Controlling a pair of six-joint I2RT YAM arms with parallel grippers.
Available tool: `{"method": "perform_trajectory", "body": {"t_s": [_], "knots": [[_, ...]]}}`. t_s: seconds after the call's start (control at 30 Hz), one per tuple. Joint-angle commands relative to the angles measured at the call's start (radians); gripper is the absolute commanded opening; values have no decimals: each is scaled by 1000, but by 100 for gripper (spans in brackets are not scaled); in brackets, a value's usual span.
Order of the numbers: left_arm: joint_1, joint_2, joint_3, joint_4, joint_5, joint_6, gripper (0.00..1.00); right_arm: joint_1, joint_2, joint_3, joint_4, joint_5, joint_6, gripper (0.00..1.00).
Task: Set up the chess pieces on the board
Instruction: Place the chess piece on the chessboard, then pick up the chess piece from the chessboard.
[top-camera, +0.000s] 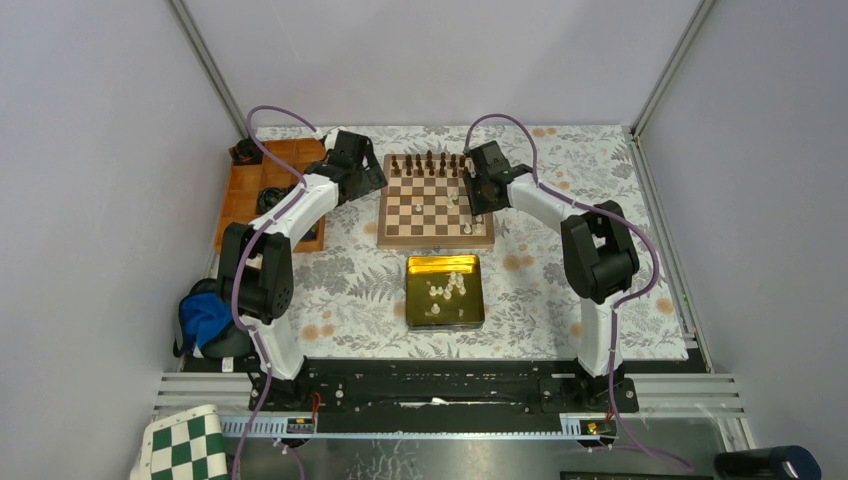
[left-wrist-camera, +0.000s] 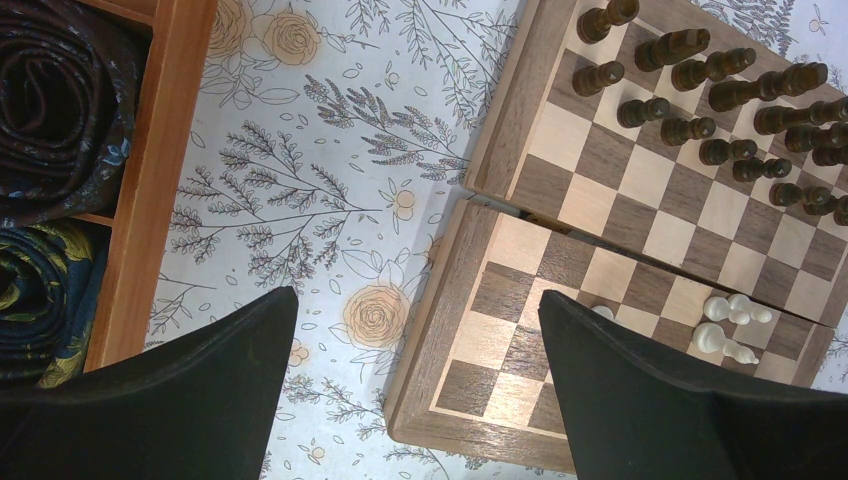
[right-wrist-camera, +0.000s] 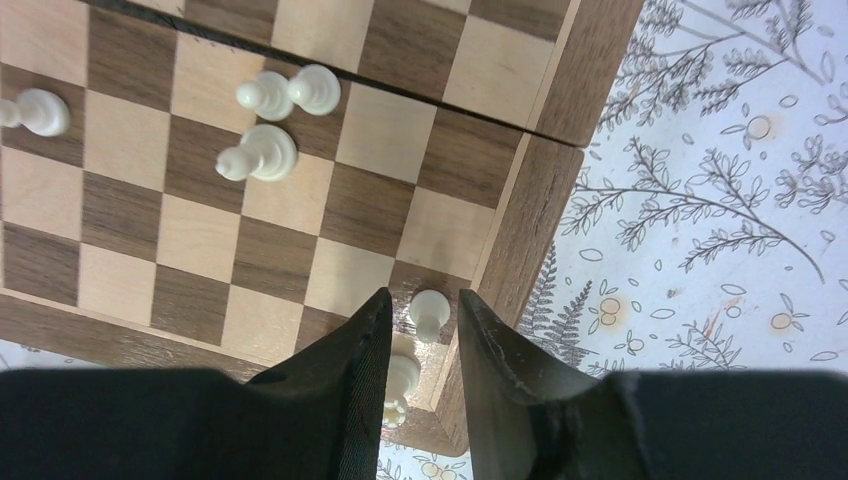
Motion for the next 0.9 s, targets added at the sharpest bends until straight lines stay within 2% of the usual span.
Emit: {"method": "perform_trajectory", "body": {"t_s": [0.0, 0.53, 0.87], "knots": [[-8, -27, 0, 3, -14, -3, 98, -5, -47, 87, -3, 9, -18, 37], [-10, -15, 19, 0, -15, 3, 98, -3, 102, 297, -40, -64, -23, 37], [-9, -7, 27, 0, -15, 9, 98, -2, 160, 342, -51, -98, -23, 37]]}}
